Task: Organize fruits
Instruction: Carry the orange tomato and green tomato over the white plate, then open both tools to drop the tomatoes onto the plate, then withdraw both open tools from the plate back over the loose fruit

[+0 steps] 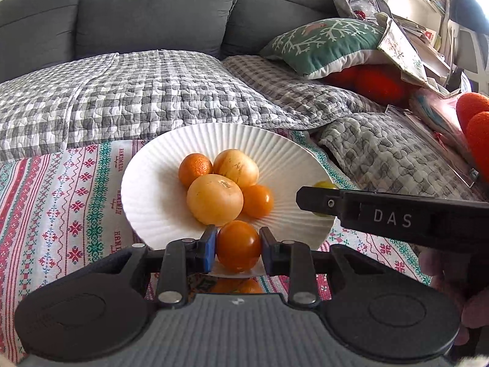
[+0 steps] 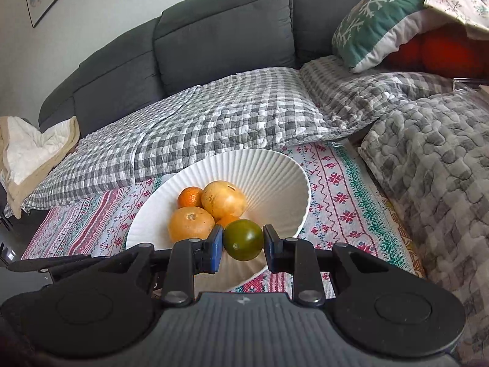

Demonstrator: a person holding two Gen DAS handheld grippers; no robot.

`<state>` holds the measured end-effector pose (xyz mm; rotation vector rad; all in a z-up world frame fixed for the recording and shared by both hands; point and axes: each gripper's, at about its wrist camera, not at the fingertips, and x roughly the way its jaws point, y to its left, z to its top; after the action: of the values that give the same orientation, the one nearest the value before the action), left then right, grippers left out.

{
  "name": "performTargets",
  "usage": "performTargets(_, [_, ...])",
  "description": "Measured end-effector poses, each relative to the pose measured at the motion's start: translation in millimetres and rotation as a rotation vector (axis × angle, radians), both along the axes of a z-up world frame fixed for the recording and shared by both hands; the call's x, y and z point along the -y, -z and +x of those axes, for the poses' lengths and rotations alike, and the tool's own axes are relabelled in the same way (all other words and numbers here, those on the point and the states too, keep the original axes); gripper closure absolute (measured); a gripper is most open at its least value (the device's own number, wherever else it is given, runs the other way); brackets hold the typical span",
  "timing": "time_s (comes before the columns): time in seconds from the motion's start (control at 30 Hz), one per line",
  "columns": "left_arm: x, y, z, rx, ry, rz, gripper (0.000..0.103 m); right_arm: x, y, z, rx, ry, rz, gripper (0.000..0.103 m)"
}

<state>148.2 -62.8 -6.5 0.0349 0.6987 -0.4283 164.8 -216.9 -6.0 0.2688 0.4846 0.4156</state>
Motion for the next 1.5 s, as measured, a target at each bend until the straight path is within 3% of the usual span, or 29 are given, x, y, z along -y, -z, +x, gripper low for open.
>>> performTargets(0.57, [12, 8, 10, 0.011, 0.016, 0.000, 0.080, 1, 1, 2, -0.014, -0.019, 0.019, 0.074])
performTargets(0.83, [4, 1, -1, 0.028, 0.016, 0.003, 0.057, 14, -6, -2, -0.020, -0.001, 0.048, 0.059])
performTargets(1.13, [-14, -14, -22, 0.025, -0.003, 0.019, 0.037, 18, -19, -18, -0.033, 0.012, 0.005, 0.038])
performTargets(1.2, [-18, -18, -28, 0.024, -0.012, 0.027, 0.029, 18, -22, -24, -0.032, 0.013, -0.010, 0.034])
performTargets(1.5, [-43, -32, -55, 0.013, -0.062, 0.067, 0.012, 16, -28, -52, -0.052, 0.022, -0.080, 0.016])
